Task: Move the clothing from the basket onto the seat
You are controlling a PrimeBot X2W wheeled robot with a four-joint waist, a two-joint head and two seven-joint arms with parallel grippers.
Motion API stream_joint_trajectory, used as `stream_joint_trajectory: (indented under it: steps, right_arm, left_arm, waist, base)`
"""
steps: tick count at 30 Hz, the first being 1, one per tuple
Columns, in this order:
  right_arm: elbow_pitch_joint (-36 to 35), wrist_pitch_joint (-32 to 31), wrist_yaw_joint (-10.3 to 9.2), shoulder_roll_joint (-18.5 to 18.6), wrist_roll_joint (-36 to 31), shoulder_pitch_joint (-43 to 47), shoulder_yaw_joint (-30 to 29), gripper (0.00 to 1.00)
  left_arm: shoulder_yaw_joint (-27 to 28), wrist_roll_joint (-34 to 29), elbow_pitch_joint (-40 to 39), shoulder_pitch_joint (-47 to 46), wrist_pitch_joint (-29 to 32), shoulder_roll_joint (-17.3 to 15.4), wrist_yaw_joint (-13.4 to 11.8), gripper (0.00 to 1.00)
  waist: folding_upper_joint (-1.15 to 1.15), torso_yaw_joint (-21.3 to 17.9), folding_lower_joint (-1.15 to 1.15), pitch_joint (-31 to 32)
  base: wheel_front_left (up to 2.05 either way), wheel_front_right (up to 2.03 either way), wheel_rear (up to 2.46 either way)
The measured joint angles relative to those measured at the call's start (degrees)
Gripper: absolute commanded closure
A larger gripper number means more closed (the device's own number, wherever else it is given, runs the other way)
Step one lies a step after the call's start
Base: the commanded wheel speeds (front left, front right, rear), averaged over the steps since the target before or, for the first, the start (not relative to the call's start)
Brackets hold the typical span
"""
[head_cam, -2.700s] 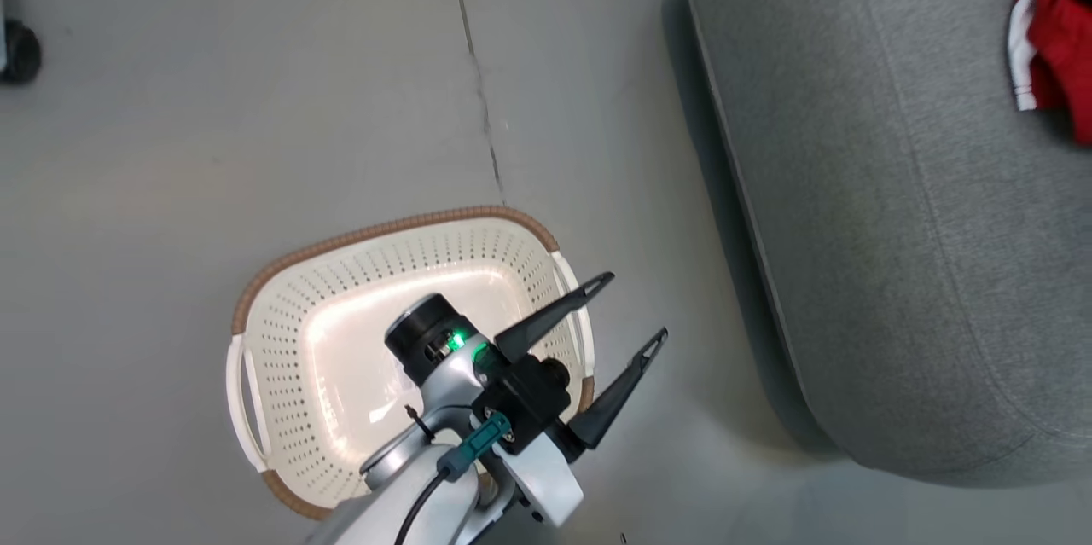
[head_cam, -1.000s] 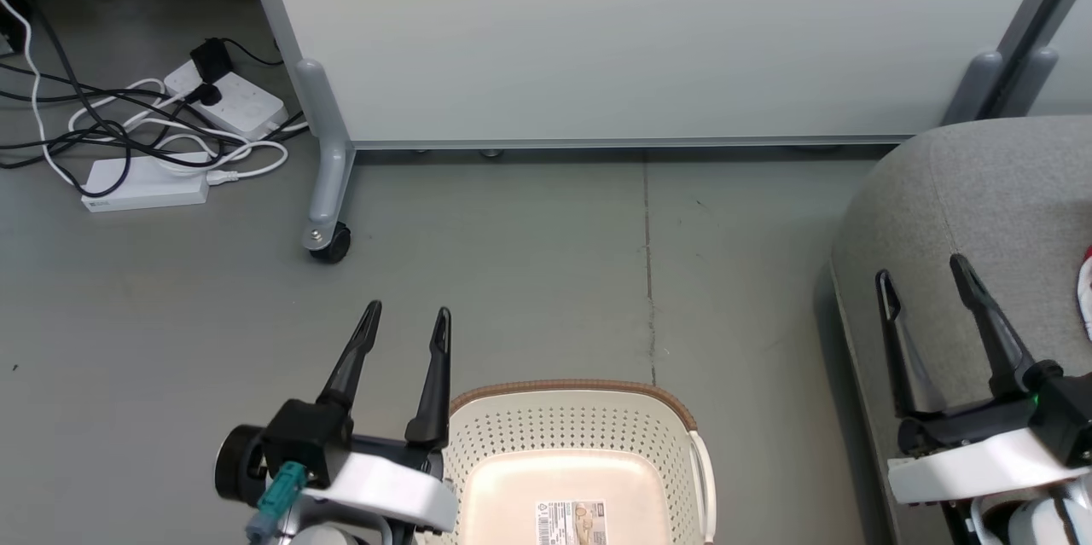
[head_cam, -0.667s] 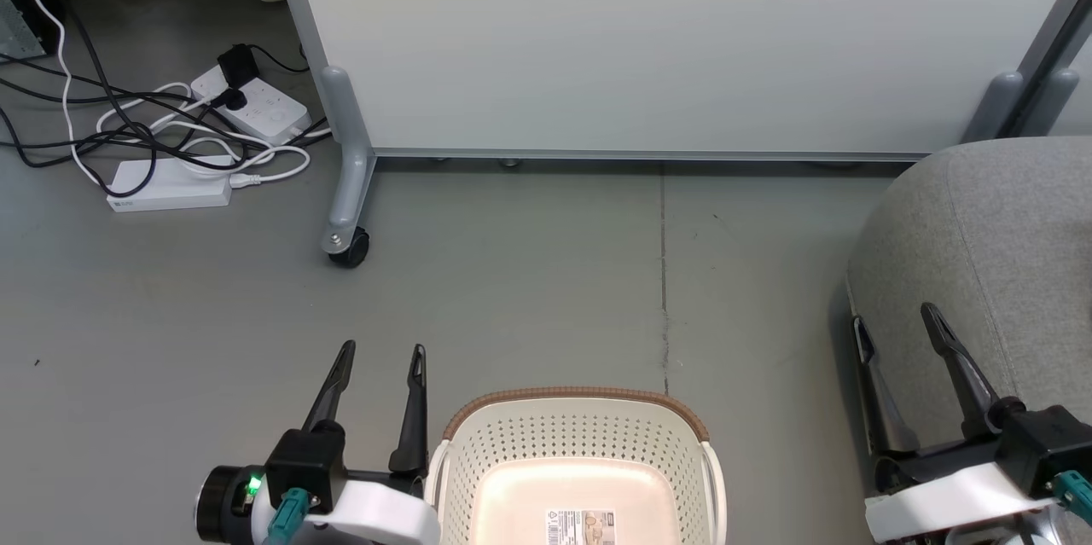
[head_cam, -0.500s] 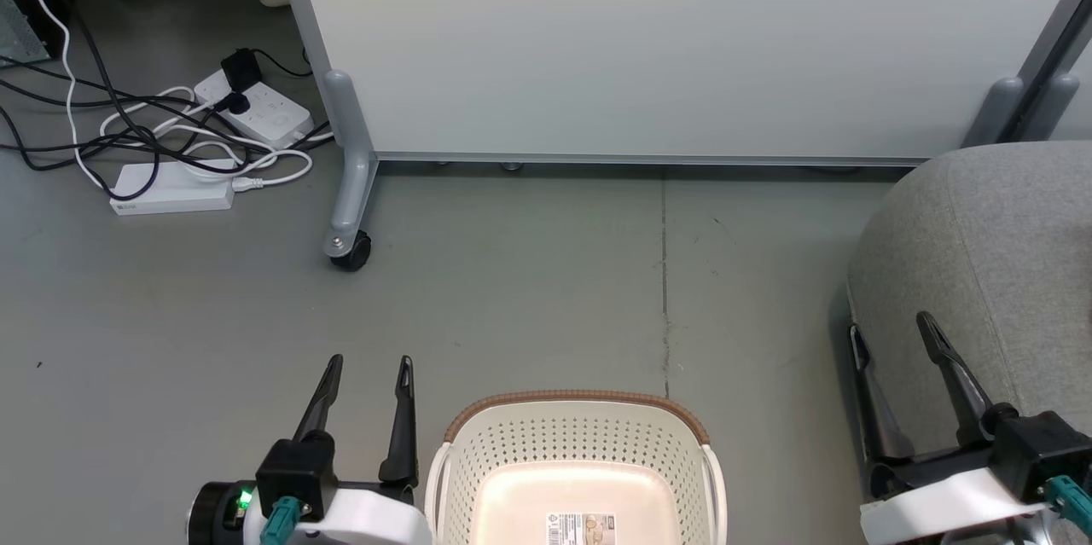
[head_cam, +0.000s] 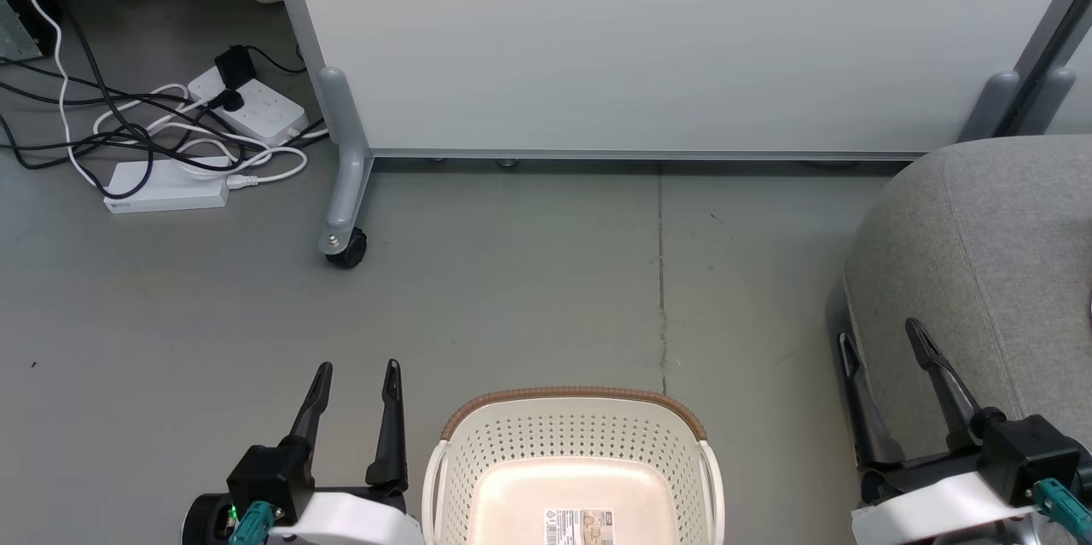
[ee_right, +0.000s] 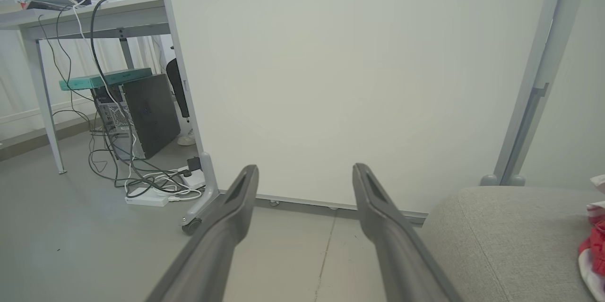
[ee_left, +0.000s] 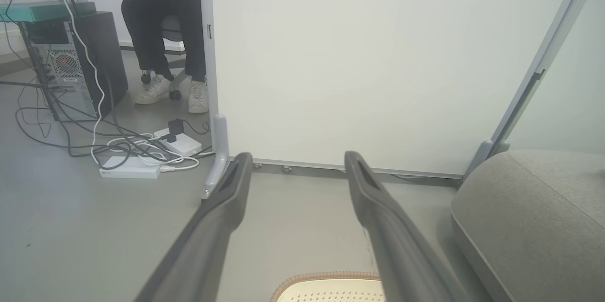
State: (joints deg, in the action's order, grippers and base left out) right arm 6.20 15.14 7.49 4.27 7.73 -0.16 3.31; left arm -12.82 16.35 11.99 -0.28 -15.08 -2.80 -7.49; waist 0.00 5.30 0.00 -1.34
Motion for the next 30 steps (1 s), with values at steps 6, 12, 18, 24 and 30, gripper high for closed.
stream_joint_trajectory:
  steps: [6, 12, 18, 24, 30]
  right_arm:
    - [0.1, 0.0, 0.0, -0.1, 0.0, -0.3, 0.3, 0.0]
    - [0.2, 0.0, 0.0, -0.2, 0.0, -0.3, 0.1, 0.0]
    - [0.2, 0.0, 0.0, -0.2, 0.0, -0.3, 0.2, 0.0]
    - [0.1, 0.0, 0.0, -0.3, 0.0, -0.3, 0.1, 0.0]
    - [0.1, 0.0, 0.0, -0.3, 0.0, -0.3, 0.1, 0.0]
  left_arm:
    - [0.3, 0.3, 0.8, 0.0, 0.0, 0.0, 0.9, 0.0]
    - [0.7, 0.9, 0.7, 0.0, 0.0, 0.0, 1.5, 0.0]
    - [1.3, 1.4, 0.1, 0.0, 0.0, 0.0, 2.4, 0.0]
    - [1.6, 1.7, -0.2, 0.0, 0.0, 0.0, 3.2, 0.0]
    - [1.7, 2.0, -0.6, 0.0, 0.0, 0.0, 4.4, 0.0]
  waist:
    - [0.0, -0.3, 0.0, -0.2]
    - [0.0, -0.6, 0.0, -0.2]
    - [0.0, -0.6, 0.0, -0.1]
    - [0.0, -0.5, 0.0, -0.3]
    - [0.0, -0.5, 0.0, -0.4]
  base:
    - [0.0, 0.0, 0.0]
    - [0.0, 0.0, 0.0]
    - [0.0, 0.0, 0.0]
    - [0.0, 0.0, 0.0]
    - [0.0, 0.0, 0.0]
